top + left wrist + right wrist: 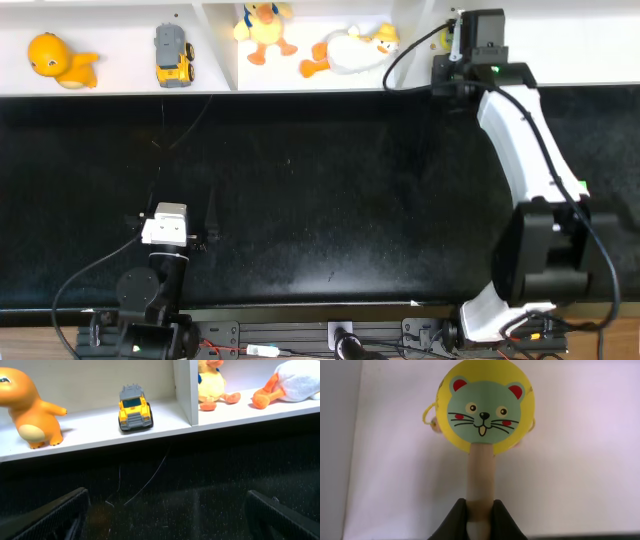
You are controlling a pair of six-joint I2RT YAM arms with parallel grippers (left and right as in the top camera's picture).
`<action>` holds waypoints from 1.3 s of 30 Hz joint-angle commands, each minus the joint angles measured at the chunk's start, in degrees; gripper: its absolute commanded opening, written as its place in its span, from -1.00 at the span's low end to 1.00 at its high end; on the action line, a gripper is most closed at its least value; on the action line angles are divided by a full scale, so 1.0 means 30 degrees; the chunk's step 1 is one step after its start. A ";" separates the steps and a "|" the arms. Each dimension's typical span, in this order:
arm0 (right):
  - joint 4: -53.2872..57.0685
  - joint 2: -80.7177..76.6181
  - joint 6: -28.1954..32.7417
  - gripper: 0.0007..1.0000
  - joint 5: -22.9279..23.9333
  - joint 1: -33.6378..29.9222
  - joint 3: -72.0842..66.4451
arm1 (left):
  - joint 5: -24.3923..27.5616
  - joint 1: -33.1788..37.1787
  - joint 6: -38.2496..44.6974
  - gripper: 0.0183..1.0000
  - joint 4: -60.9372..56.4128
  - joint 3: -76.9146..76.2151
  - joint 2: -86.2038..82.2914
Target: Store Toys
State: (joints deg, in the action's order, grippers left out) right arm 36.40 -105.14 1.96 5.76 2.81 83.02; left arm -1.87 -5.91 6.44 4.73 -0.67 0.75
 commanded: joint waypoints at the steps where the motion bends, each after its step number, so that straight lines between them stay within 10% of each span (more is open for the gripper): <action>1: -0.0277 -0.1064 -0.0240 -0.77 -0.0634 0.0663 0.0969 | 0.0182 0.0124 0.0284 1.00 -0.0022 0.0073 -0.0197; 15: 0.1676 0.3606 -0.0226 0.99 0.1661 0.0699 -0.2229 | 0.0182 0.0124 0.0284 1.00 -0.0022 0.0073 -0.0197; 39: 0.4364 1.5832 -0.0175 0.99 0.1785 -0.0714 -0.9938 | 0.0182 0.0124 0.0277 1.00 -0.0022 0.0073 -0.0197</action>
State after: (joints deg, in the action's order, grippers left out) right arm 52.14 -56.53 1.48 11.35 0.58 53.95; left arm -1.89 -5.91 6.44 4.71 -0.67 0.75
